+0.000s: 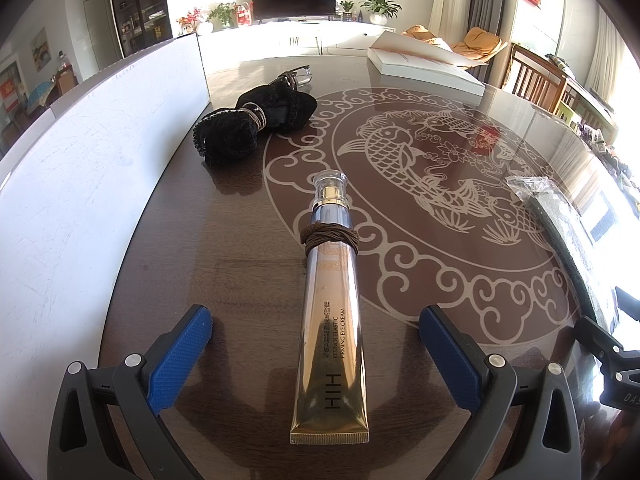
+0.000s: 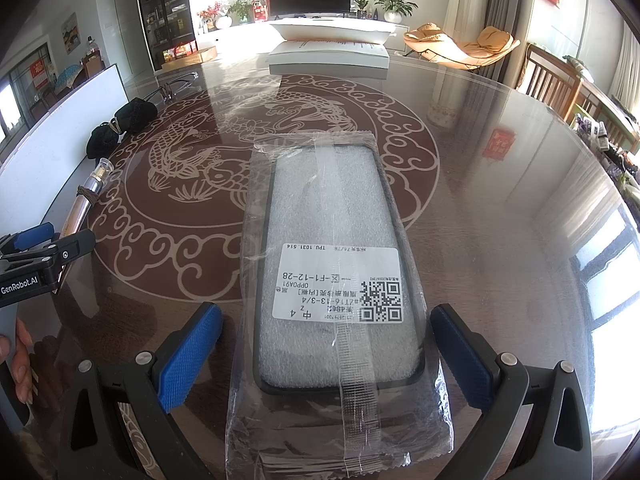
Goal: Organize objects
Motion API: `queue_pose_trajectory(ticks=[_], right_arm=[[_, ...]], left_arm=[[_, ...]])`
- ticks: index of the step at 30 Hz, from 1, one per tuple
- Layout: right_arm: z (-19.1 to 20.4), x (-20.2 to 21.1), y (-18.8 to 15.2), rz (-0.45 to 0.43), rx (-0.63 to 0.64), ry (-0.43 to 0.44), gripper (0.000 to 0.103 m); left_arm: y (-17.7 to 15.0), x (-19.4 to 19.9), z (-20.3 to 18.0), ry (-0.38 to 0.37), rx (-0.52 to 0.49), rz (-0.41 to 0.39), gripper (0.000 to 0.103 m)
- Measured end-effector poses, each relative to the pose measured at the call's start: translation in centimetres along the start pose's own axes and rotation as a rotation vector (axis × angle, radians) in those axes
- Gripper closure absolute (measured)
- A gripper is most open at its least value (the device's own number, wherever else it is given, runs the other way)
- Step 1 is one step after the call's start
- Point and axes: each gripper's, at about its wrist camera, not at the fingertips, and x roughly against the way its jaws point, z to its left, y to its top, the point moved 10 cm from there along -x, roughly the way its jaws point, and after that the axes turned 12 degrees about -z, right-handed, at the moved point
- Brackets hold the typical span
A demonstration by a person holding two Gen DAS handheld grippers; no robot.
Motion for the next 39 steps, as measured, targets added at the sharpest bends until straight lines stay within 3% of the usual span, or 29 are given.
queue_pose_trajectory(ticks=[10,15,19,24,25,26,27,31,35,36,39], right_arm=[[0.0,0.0,0.0,0.005,0.001,0.000,0.000],[-0.1,-0.6,0.6,0.134,-0.048,0.057,0.000],[-0.6,-1.5,2.8,0.174,-0.135,0.106,0.000],[0.4,-4.4,3.2,0.270,-0.033,0.066,0.000],[0.6,-4.5,3.1,0.279,0.005,0.060,0.001],[0.6,-4.2,3.3,0.262,0.039,0.043,0.014],[0.7,-3.7,3.5,0.244,0.049,0.051,0.027],[0.2,-2.1,3.3,0.214,-0.026,0.088,0.027],[1.0,0.9,5.1,0.127,-0.090,0.154,0.027],[1.6,1.5,5.8,0.109,-0.089,0.165,0.027],[4.3,3.1,8.4,0.064,-0.076,0.216,0.027]], left_arm=[[-0.1,0.1,0.0,-0.008,-0.001,0.002,0.000],[-1.0,0.5,-0.4,-0.086,-0.078,0.020,0.000],[-1.1,0.6,-0.5,-0.108,-0.104,0.033,0.000],[-0.9,0.0,-0.5,-0.090,-0.091,0.104,0.001],[-0.7,0.3,-0.3,-0.085,-0.093,0.078,0.011],[-0.4,0.9,-0.1,-0.093,-0.094,0.030,0.046],[-0.3,1.4,0.0,-0.106,-0.094,0.007,0.074],[-0.9,3.4,1.3,-0.214,0.069,-0.021,0.076],[-0.4,7.6,2.5,-0.260,0.176,-0.102,0.077],[0.0,8.7,2.9,-0.265,0.192,-0.126,0.091],[1.9,11.4,3.8,-0.278,0.237,-0.189,0.093]])
